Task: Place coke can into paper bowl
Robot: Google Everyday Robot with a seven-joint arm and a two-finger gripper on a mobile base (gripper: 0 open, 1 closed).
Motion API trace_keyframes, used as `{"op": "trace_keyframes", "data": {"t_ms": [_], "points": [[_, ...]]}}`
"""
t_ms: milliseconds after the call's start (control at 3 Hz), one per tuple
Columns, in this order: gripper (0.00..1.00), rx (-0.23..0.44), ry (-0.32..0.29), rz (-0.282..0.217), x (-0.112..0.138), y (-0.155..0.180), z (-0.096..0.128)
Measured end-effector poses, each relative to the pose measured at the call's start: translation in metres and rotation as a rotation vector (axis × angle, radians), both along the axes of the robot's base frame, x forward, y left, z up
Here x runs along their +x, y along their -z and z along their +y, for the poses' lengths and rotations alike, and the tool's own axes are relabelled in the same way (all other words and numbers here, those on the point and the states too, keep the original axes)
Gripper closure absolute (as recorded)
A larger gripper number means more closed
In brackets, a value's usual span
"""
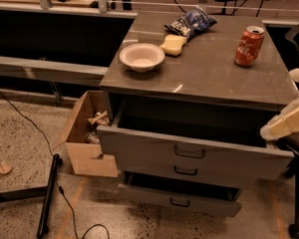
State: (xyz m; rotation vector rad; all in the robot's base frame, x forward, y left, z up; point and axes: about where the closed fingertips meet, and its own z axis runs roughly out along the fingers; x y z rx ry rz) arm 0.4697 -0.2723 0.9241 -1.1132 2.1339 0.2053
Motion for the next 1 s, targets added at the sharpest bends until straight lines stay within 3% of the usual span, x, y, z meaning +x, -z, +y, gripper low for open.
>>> {"op": "trace_keyframes", "data": {"t_ms": [333,1000], "points": [[0.0,0.148,0.078,-0.144,0.008,0.008,-0.021],[0.0,0.371,0.26,-0.462,0.06,-0.009,-0.054]]}}
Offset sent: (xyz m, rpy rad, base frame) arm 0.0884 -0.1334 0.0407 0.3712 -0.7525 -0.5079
